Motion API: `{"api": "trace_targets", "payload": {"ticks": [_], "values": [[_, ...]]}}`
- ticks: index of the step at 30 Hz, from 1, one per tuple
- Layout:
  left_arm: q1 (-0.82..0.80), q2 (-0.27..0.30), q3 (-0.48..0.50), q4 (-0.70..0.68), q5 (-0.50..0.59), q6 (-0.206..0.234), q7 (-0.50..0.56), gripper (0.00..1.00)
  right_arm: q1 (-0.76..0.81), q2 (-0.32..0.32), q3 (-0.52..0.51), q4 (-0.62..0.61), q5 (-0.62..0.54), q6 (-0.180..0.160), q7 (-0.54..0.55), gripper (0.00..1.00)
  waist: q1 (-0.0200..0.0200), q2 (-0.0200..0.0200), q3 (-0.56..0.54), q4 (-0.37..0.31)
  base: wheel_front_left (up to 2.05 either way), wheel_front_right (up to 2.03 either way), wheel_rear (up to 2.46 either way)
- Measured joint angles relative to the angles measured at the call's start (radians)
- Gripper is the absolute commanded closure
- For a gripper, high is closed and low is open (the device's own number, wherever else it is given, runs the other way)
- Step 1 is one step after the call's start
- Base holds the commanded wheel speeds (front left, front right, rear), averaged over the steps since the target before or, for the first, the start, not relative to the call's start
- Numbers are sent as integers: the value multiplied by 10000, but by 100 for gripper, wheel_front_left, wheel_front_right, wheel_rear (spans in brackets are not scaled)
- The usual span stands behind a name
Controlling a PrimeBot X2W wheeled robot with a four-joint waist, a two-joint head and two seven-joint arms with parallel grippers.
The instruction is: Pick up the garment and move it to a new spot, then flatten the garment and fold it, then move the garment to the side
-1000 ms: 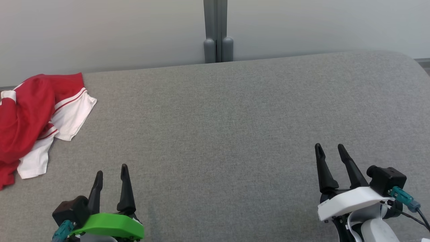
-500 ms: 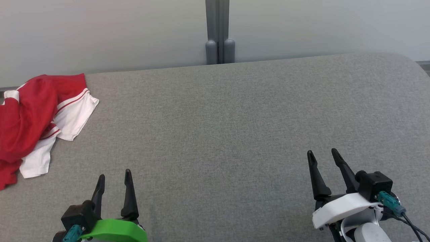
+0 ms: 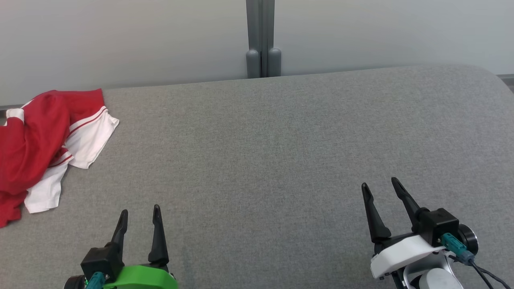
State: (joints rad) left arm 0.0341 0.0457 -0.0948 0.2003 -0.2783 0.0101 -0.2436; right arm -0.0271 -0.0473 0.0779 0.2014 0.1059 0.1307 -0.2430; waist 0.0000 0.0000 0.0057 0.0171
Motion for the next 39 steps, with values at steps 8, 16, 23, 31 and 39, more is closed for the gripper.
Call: {"api": "trace_targets", "payload": {"ticks": [8,16,23,31,39], "values": [[13,8,-73,81,535,75,-144,0,4,-6,40,-40,-585,0,-144,0,0,0,-4,7,0,0,0],[14,10,-105,192,694,79,-188,0,4,-8,33,-59,-734,0,-192,0,0,0,-6,20,0,0,0],[13,10,-107,280,694,77,-188,0,4,-8,31,-63,-732,0,-194,0,0,0,-19,33,0,0,0],[9,10,-173,322,694,73,-188,0,21,-12,25,-90,-731,0,-196,0,0,0,-10,151,0,0,0],[-61,10,-230,314,832,77,-188,0,142,-15,33,-186,-677,0,-196,0,0,0,30,871,0,0,0]]}}
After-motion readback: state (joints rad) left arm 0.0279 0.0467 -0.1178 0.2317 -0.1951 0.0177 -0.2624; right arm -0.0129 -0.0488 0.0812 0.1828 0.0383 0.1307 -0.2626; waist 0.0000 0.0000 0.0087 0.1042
